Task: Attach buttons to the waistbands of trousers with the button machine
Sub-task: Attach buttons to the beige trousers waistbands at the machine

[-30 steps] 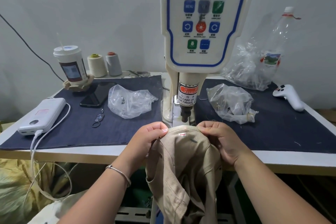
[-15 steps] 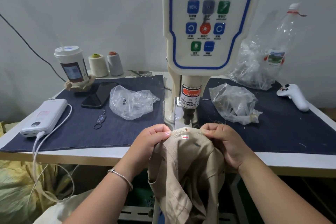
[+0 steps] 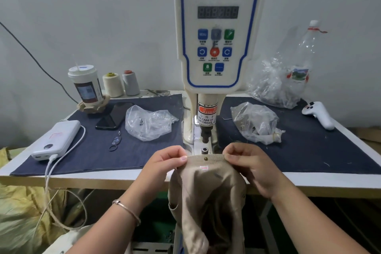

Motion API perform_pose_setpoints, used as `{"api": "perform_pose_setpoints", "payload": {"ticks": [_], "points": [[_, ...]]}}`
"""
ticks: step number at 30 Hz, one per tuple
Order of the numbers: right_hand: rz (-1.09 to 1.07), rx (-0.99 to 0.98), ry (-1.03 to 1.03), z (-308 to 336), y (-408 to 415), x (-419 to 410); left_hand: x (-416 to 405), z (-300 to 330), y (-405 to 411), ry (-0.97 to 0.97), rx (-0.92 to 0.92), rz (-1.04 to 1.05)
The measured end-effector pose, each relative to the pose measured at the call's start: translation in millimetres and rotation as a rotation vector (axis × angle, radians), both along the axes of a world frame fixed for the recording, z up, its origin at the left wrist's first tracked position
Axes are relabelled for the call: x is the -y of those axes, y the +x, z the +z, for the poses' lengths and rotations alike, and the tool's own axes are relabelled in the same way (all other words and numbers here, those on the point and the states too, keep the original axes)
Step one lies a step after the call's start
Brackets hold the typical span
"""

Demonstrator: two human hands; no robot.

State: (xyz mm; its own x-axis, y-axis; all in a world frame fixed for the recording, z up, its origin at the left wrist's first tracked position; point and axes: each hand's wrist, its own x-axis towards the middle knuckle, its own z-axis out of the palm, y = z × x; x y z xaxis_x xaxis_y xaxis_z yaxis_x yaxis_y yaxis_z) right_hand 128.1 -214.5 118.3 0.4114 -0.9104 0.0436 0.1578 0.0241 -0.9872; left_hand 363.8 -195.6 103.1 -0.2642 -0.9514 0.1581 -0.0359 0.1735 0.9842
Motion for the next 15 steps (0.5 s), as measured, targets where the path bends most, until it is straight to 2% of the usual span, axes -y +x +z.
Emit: {"api": "perform_pose_setpoints", "payload": {"ticks": [5, 11, 15], "points": [[0.079, -0.112, -0.178, 27, -2, -39, -36, 24, 3, -0.059, 0.070, -0.072], [0.117, -0.146, -0.330, 62, 14, -70, -59, 63, 5, -0.081, 0.283, -0.146], [0.069, -0.421, -0.506, 80, 29, -89, -71, 90, -2, -0.137, 0.400, -0.224]]}}
